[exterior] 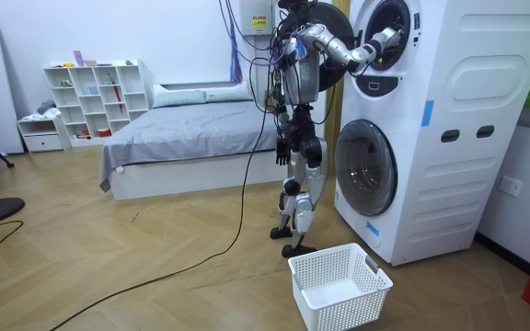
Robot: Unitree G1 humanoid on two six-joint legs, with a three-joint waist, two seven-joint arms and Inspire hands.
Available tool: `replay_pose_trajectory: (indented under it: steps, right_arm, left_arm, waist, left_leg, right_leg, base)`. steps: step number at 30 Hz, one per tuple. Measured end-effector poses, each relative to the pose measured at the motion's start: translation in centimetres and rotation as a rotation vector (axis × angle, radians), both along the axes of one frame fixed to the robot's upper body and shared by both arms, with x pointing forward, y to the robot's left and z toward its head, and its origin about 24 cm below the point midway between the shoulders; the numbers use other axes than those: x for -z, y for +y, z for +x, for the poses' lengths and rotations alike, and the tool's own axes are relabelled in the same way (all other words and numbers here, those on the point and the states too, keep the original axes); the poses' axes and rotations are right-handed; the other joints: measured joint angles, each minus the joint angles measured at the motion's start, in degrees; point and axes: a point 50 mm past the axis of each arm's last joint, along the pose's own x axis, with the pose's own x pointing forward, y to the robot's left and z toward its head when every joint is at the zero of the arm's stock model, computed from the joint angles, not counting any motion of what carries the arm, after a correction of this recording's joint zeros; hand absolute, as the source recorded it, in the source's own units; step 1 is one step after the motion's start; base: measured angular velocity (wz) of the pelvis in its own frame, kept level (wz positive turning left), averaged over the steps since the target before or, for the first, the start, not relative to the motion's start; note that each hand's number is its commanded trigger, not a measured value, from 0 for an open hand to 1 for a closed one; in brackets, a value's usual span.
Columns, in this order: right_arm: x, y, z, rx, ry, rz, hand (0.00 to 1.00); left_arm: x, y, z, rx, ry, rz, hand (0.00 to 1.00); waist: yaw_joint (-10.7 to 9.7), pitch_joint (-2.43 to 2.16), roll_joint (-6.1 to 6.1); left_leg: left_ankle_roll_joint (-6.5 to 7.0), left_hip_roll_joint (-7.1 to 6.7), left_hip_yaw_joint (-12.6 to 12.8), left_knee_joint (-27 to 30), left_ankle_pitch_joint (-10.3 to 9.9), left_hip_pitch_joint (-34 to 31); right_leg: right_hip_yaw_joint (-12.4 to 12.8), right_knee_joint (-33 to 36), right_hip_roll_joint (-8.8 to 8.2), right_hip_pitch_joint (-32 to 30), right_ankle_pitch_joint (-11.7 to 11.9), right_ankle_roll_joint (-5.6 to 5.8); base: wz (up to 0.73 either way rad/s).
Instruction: Pick clothes from washing machine
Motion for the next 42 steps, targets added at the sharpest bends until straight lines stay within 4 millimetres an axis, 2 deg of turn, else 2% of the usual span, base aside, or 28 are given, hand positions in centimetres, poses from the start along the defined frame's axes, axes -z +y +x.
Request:
replay_pose_trajectory:
  steps: [8,9,10,11,20,24,26,29,36,42]
  right_arm:
    - [0.6,-0.7,0.6,0.019,0.078,0.005,0.0]
    - [0.7,-0.8,0.7,0.024,0.085,0.006,0.1]
    - [0.8,-0.9,0.7,0.03,0.093,0.005,0.8]
    - [0.8,-0.9,0.7,0.031,0.097,0.004,1.0]
    - [1.3,-0.8,0.7,0.035,0.123,-0.059,1.0]
    - [0.7,-1.0,0.7,0.111,0.059,-0.187,1.0]
    - [0.7,-1.0,0.6,0.122,0.053,-0.223,1.0]
    - [0.3,-0.4,0.4,0.104,0.037,-0.25,1.0]
    - [0.2,0.0,0.2,0.109,0.025,-0.284,1.0]
    - [-0.1,0.3,0.0,0.103,0.009,-0.281,1.0]
  left_arm:
    - [-0.4,0.8,1.1,0.036,-0.002,0.011,0.0]
    - [-0.4,0.9,1.2,0.037,-0.001,0.015,0.0]
    - [-0.5,1.1,1.2,0.037,0.0,0.019,0.0]
    - [-0.5,1.1,1.2,0.037,0.001,0.02,0.0]
    - [-0.5,0.9,2.1,0.065,-0.009,0.018,0.0]
    - [-0.6,0.8,3.3,0.096,-0.033,0.014,0.0]
    - [-0.6,0.9,3.2,0.109,-0.025,0.015,0.0]
    - [-0.6,1.0,2.7,0.121,-0.008,0.017,0.0]
    - [-0.8,1.3,2.9,0.134,-0.022,0.034,0.0]
    - [-0.8,1.5,2.8,0.148,-0.017,0.049,0.0]
  waist:
    - [0.2,0.18,-0.72]
    - [0.22,0.19,-0.84]
    - [0.24,0.2,-1.0]
    - [0.29,0.22,-1.04]
    - [1.12,0.32,-1.2]
    - [3.81,0.42,-1.32]
    - [4.3,0.44,-1.37]
    - [3.79,0.43,-1.46]
    - [3.89,0.45,-1.41]
    - [3.63,0.48,-0.91]
  left_leg:
    - [0.18,-0.71,-0.88,0.25,0.48,-0.03]
    - [0.19,-0.73,-1.0,0.26,0.52,0.02]
    - [0.19,-0.74,-1.1,0.29,0.55,0.06]
    - [0.19,-0.74,-1.11,0.32,0.55,0.11]
    - [0.16,-0.7,-1.09,0.27,0.57,0.5]
    - [0.16,-0.67,-1.0,-0.26,0.56,0.66]
    - [0.16,-0.6,-1.0,-0.47,0.57,0.98]
    - [0.17,-0.55,-1.01,-0.63,0.57,1.09]
    - [0.15,-0.14,-1.03,-1.25,0.56,1.14]
    - [0.14,-0.06,-0.96,-1.43,0.55,1.19]
  right_leg:
    - [-0.78,0.04,-0.37,0.48,-0.01,0.04]
    - [-0.91,0.03,-0.42,0.58,-0.01,0.04]
    - [-1.0,0.02,-0.44,0.67,-0.01,0.04]
    - [-1.0,0.02,-0.43,0.72,-0.01,0.04]
    - [-0.67,0.1,-0.35,0.9,0.0,0.02]
    - [-0.6,0.02,-0.29,0.79,-0.01,0.02]
    - [-0.63,0.11,-0.23,0.86,-0.01,0.02]
    - [-0.62,0.15,-0.18,0.87,-0.01,0.02]
    - [-0.67,0.14,-0.07,0.84,0.0,0.01]
    - [-0.75,0.1,-0.04,0.77,0.0,0.01]
  base:
    - [0.06]
    - [0.06]
    - [0.05]
    - [0.0]
    - [0.0]
    - [0.0]
    - [0.0]
    - [0.0]
    - [0.0]
    - [0.0]
